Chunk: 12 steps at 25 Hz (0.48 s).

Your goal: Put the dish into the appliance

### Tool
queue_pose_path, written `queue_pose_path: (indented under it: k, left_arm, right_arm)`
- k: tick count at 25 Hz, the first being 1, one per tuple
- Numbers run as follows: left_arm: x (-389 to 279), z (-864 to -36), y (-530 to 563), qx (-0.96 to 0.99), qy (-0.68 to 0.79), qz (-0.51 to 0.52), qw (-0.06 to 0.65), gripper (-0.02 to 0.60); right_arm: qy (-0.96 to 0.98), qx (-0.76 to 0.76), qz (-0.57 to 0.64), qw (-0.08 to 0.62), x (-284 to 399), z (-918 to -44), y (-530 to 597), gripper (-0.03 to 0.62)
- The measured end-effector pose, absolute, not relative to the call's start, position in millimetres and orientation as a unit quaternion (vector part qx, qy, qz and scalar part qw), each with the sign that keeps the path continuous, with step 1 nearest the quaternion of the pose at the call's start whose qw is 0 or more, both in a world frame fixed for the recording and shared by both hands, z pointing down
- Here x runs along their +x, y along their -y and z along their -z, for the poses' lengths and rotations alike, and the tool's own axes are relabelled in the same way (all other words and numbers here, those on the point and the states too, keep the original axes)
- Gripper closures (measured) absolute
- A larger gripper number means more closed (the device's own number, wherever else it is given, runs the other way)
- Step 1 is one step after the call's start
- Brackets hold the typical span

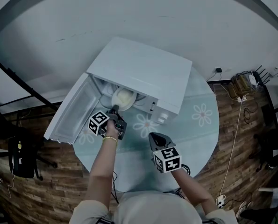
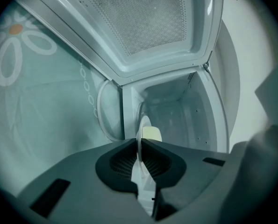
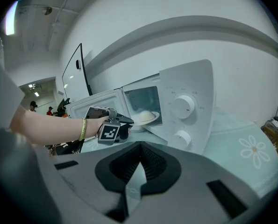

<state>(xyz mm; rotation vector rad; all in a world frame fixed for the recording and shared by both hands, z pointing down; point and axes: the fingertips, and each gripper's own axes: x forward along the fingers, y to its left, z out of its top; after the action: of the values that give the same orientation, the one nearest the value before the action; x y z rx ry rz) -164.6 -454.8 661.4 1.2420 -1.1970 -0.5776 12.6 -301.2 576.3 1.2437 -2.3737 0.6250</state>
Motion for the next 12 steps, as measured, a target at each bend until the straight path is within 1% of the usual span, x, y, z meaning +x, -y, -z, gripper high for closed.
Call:
queue_pose_path:
  k: [12]
  left_arm:
    - [-155.5,-665.0,489.4,0.548,0.533,0.219,0.606,0.543]
  right_arm:
    - [0.847,0.437,-0.229,0.197,12.2,-584.0,307.8,0.589]
